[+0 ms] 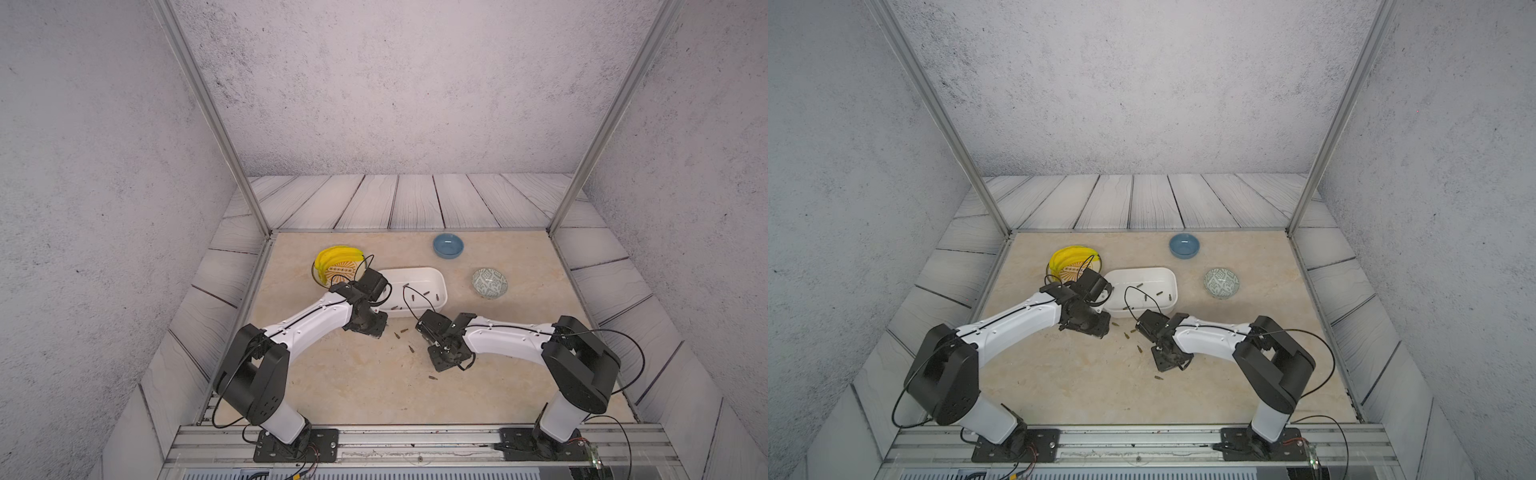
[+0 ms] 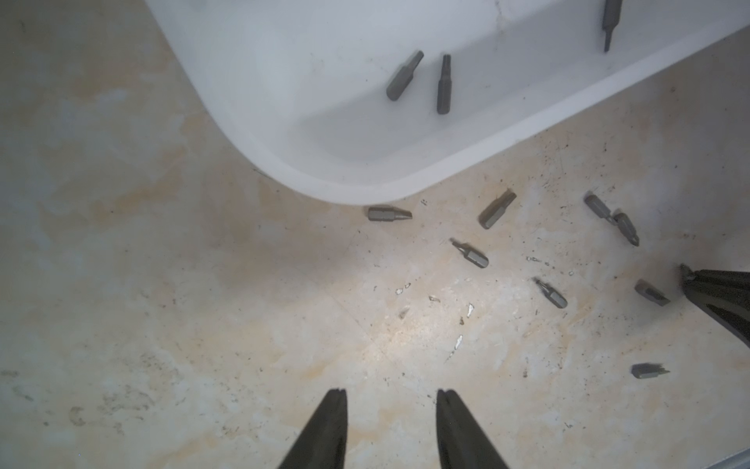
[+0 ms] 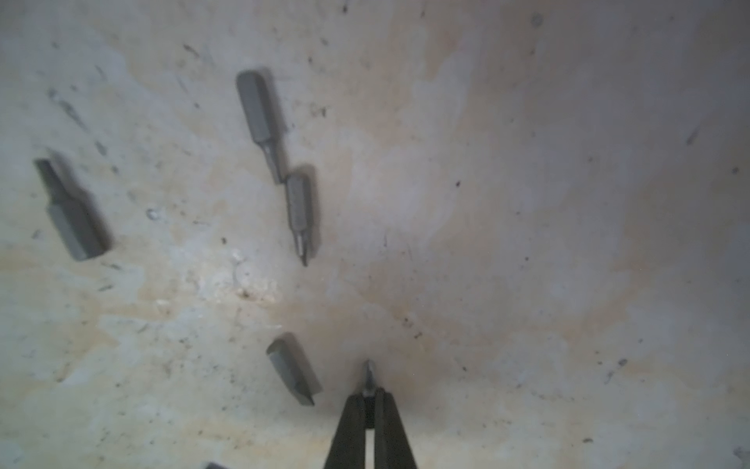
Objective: Put the bit on the desktop into the storage box
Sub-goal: Pick up the screwdriver bit from the center of the board, then place the screwdriver bit in the storage box.
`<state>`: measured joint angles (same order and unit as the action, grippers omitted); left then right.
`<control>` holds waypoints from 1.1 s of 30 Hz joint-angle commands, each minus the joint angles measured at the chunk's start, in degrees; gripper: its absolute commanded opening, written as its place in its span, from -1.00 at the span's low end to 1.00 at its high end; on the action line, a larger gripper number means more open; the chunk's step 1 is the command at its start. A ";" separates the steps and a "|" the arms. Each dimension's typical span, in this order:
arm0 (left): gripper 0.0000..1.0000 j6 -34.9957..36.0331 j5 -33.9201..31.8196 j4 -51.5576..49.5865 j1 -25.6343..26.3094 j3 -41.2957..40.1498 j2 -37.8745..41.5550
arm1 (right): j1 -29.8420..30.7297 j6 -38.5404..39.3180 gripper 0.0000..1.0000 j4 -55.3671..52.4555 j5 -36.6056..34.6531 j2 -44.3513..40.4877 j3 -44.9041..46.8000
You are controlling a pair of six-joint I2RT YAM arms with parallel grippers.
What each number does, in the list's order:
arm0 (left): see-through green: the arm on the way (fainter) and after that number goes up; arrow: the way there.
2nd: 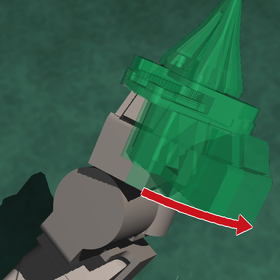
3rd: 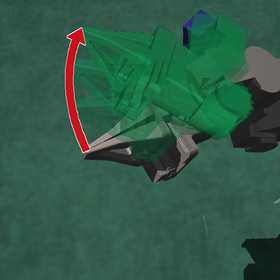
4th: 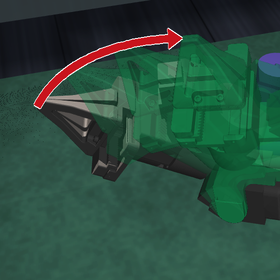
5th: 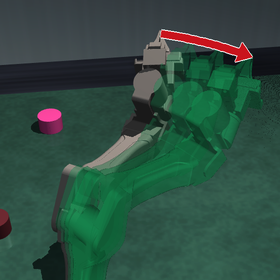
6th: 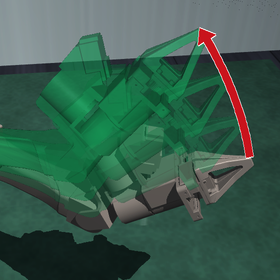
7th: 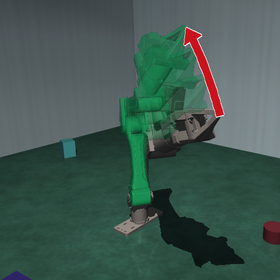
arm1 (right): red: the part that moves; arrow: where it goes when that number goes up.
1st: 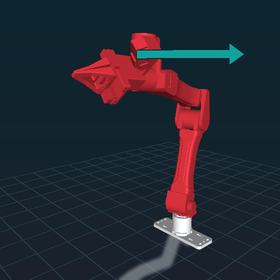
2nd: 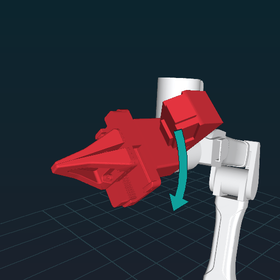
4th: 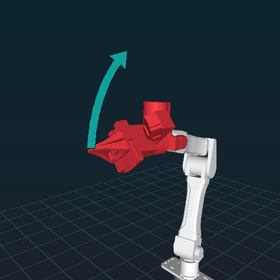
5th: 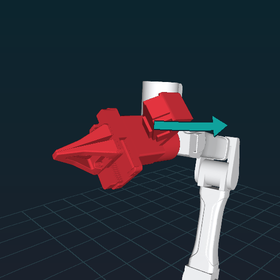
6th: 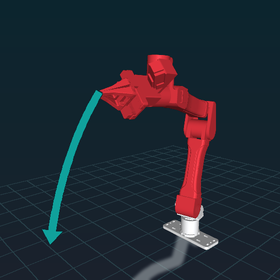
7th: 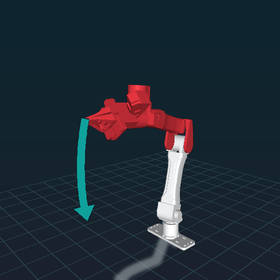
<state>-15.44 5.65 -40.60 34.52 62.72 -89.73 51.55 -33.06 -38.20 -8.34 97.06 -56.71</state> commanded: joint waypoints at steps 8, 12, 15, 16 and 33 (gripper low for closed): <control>-0.17 -1.07 0.67 1.11 0.71 -2.96 2.08 | -3.52 3.90 -1.00 -7.93 -5.33 -4.95 -9.60; -0.17 -1.92 0.77 2.37 2.30 -4.06 2.19 | -7.26 7.78 -1.00 -9.44 -3.97 -3.17 -17.45; -0.17 -2.85 0.03 2.88 3.89 -5.04 2.67 | -9.63 10.88 -1.00 -10.93 -2.56 0.31 -25.47; -0.17 -3.17 -0.09 3.04 4.33 -5.30 2.84 | -10.09 11.63 -1.00 -11.48 -2.28 1.74 -28.03; -0.17 -6.33 -3.00 5.10 17.43 -6.77 3.90 | -16.53 12.88 -0.14 -12.26 -3.61 10.55 -37.77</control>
<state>-21.26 3.68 -36.60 49.28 56.45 -86.52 37.08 -19.40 -49.30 -8.43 112.36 -96.12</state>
